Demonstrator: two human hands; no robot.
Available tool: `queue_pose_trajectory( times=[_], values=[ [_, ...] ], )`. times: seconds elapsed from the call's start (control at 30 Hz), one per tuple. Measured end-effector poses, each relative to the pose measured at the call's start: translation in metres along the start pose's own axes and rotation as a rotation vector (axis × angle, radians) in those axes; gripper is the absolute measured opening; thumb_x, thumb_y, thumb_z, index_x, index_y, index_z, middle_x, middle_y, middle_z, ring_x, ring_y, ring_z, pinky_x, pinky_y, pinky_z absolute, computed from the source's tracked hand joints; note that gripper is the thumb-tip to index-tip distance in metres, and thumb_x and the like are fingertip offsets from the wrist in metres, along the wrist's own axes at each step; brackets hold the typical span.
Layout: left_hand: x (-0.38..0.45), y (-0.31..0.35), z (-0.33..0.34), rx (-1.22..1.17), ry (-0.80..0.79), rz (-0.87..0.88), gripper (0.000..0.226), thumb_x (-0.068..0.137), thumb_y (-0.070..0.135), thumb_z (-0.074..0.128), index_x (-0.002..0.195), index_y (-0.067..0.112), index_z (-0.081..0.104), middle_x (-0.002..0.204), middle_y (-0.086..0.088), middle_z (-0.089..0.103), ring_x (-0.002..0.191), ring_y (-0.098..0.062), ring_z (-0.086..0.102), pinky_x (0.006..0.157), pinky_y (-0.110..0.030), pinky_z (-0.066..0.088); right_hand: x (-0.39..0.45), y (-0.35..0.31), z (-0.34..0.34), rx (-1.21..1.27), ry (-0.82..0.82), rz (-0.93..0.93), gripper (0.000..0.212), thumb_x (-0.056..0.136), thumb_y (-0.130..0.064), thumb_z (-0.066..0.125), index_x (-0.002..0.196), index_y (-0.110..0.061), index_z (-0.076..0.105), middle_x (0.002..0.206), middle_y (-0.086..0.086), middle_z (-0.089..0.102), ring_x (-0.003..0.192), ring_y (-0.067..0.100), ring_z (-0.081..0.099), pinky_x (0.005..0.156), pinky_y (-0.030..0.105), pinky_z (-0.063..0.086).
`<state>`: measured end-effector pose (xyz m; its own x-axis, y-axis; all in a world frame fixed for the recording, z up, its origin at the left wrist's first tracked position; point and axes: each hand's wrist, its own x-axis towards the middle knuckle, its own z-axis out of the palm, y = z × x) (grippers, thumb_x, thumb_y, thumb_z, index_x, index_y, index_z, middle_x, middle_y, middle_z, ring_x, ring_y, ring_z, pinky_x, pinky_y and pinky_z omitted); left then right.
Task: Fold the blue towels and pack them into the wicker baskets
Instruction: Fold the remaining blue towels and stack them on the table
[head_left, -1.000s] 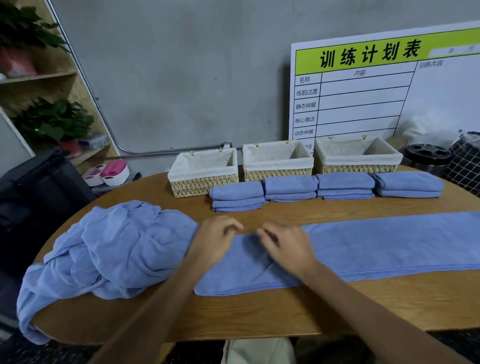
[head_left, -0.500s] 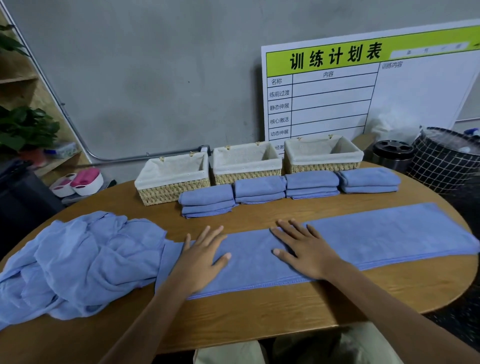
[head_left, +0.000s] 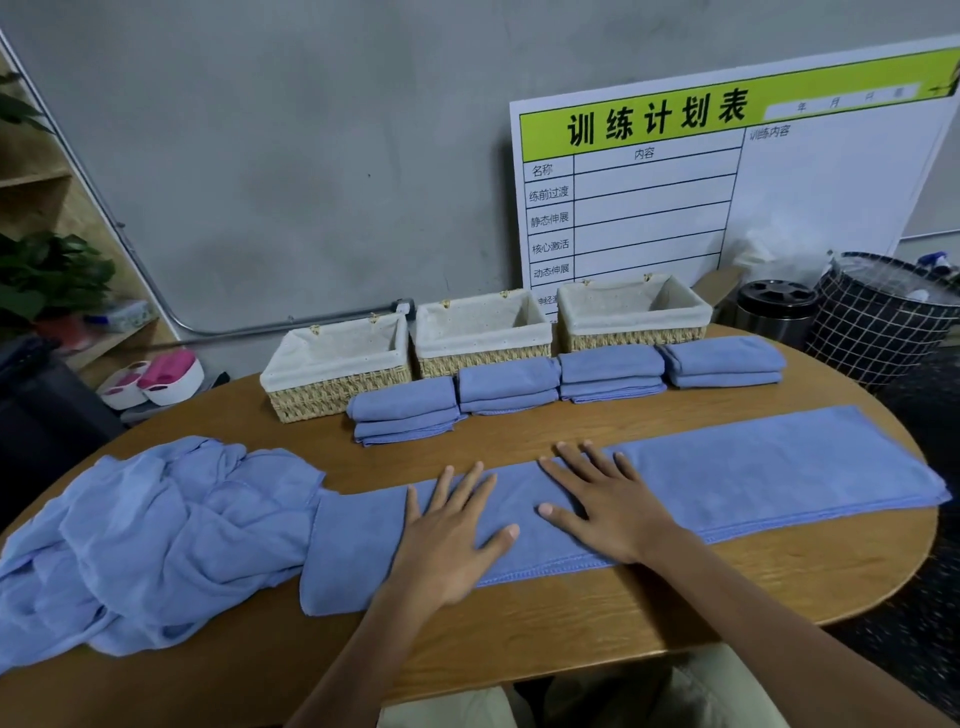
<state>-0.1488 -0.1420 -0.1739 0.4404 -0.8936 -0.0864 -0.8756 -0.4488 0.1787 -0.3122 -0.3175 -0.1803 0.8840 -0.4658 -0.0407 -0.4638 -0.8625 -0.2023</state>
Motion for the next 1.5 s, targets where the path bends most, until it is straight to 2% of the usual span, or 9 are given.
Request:
queue_pose_trajectory(
  times=[0.13,0.3,0.4,0.53,0.77,0.9,1.1,1.27,1.5],
  values=[
    [-0.002,-0.006,0.0,-0.015,-0.015,0.009,0.077,0.091,0.078,0.021,0.158,0.045,0.002,0.16,0.028,-0.018,0.152,-0.009,-0.019,0.122,-0.053,-0.012,-0.012,0.03,-0.009,0.006,-0.015,0.035,0.083,0.081,-0.082,0.003,0.155,-0.045,-0.001,0.164,-0.015,-0.012,0.151,0.014,-0.017,0.123,0.044,-0.008],
    [0.015,0.022,-0.011,-0.048,0.062,-0.012,0.069,0.098,0.067,0.034,0.156,0.032,0.019,0.166,0.018,0.01,0.155,-0.015,-0.007,0.121,-0.059,-0.003,-0.032,0.076,-0.014,0.009,0.024,0.118,0.104,0.062,-0.093,-0.019,0.154,-0.047,-0.003,0.164,-0.016,-0.013,0.151,0.013,-0.016,0.122,0.044,-0.009],
    [0.031,0.067,-0.006,-0.146,0.07,0.086,0.065,0.1,0.064,0.034,0.157,0.039,0.015,0.167,0.019,0.001,0.155,-0.013,-0.007,0.122,-0.057,-0.004,-0.031,0.07,-0.014,0.02,0.031,0.112,0.098,0.068,-0.088,-0.012,0.155,-0.045,-0.001,0.164,-0.015,-0.012,0.152,0.015,-0.015,0.122,0.045,-0.008],
    [0.037,0.076,0.012,-0.029,0.017,0.11,0.07,0.098,0.071,0.024,0.159,0.041,0.004,0.165,0.022,-0.011,0.153,-0.012,-0.016,0.122,-0.054,-0.011,-0.034,0.085,-0.017,0.021,0.017,0.118,0.089,0.075,-0.084,-0.003,0.155,-0.046,-0.001,0.164,-0.016,-0.012,0.151,0.014,-0.016,0.122,0.044,-0.008],
    [0.052,0.104,0.002,-0.072,0.043,0.104,0.07,0.1,0.064,0.032,0.159,0.031,0.013,0.166,0.019,-0.003,0.154,-0.014,-0.01,0.122,-0.055,-0.005,-0.048,0.119,-0.019,0.017,0.058,0.158,0.091,0.074,-0.085,-0.006,0.156,-0.045,-0.001,0.165,-0.015,-0.01,0.152,0.014,-0.015,0.122,0.045,-0.007],
    [0.066,0.14,0.017,-0.081,0.012,0.215,0.067,0.102,0.063,0.026,0.159,0.039,0.001,0.165,0.022,-0.009,0.153,-0.01,-0.013,0.122,-0.054,-0.01,-0.047,0.116,-0.021,0.036,0.054,0.153,0.091,0.075,-0.084,-0.004,0.156,-0.043,-0.001,0.164,-0.015,-0.011,0.151,0.014,-0.016,0.123,0.045,-0.007],
    [0.069,0.139,0.026,0.009,0.01,0.19,0.071,0.099,0.069,0.02,0.159,0.039,-0.001,0.164,0.023,-0.015,0.152,-0.008,-0.018,0.122,-0.052,-0.012,-0.054,0.136,-0.022,0.031,0.055,0.152,0.089,0.076,-0.084,-0.003,0.156,-0.045,0.0,0.164,-0.016,-0.011,0.151,0.012,-0.016,0.123,0.043,-0.007],
    [0.067,0.139,0.024,0.01,0.0,0.188,0.071,0.099,0.069,0.021,0.159,0.039,0.0,0.164,0.023,-0.015,0.152,-0.009,-0.018,0.122,-0.053,-0.012,-0.061,0.15,-0.023,0.031,0.073,0.166,0.105,0.063,-0.093,-0.017,0.155,-0.046,0.001,0.164,-0.018,-0.009,0.151,0.011,-0.013,0.122,0.043,-0.006],
    [0.069,0.136,0.02,-0.01,-0.026,0.204,0.068,0.099,0.068,0.024,0.159,0.04,0.004,0.164,0.025,-0.013,0.152,-0.008,-0.018,0.122,-0.054,-0.011,-0.078,0.186,-0.032,0.045,0.09,0.23,0.107,0.062,-0.095,-0.017,0.155,-0.046,0.003,0.164,-0.017,-0.008,0.152,0.009,-0.011,0.123,0.043,-0.005]
  ],
)
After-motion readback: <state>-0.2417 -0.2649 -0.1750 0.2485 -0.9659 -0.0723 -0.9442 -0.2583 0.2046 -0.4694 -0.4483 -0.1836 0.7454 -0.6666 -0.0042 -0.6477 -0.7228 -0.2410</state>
